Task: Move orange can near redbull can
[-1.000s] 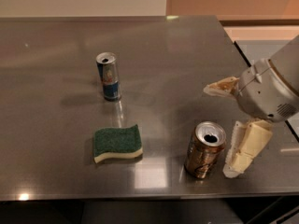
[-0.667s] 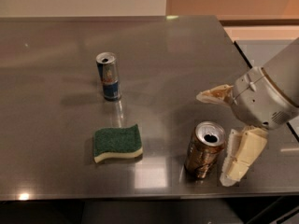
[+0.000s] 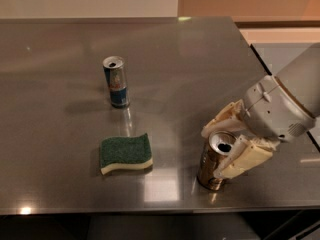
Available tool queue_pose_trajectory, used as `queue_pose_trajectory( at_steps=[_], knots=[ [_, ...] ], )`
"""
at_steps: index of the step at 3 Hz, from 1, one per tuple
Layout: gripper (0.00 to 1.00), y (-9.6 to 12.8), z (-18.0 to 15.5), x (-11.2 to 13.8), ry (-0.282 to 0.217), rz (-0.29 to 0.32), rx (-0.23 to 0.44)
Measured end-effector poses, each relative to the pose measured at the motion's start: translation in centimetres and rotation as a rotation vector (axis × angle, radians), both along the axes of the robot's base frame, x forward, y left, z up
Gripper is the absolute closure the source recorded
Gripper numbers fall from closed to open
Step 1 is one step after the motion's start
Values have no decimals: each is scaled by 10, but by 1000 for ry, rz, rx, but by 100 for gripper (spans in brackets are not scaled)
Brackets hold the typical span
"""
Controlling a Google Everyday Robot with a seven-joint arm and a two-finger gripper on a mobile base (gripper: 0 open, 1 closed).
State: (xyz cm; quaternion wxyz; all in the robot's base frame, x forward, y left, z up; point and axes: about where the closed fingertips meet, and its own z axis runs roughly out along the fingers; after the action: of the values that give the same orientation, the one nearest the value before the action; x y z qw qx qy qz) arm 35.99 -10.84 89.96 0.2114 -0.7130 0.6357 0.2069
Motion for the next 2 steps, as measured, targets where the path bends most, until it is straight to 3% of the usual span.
queue_pose_trajectory(
  at_steps=[1,2],
  knots=[
    [65,1,4,6,-7,-1,-1],
    [88,8,17,32,-23,-33,-21]
  ],
)
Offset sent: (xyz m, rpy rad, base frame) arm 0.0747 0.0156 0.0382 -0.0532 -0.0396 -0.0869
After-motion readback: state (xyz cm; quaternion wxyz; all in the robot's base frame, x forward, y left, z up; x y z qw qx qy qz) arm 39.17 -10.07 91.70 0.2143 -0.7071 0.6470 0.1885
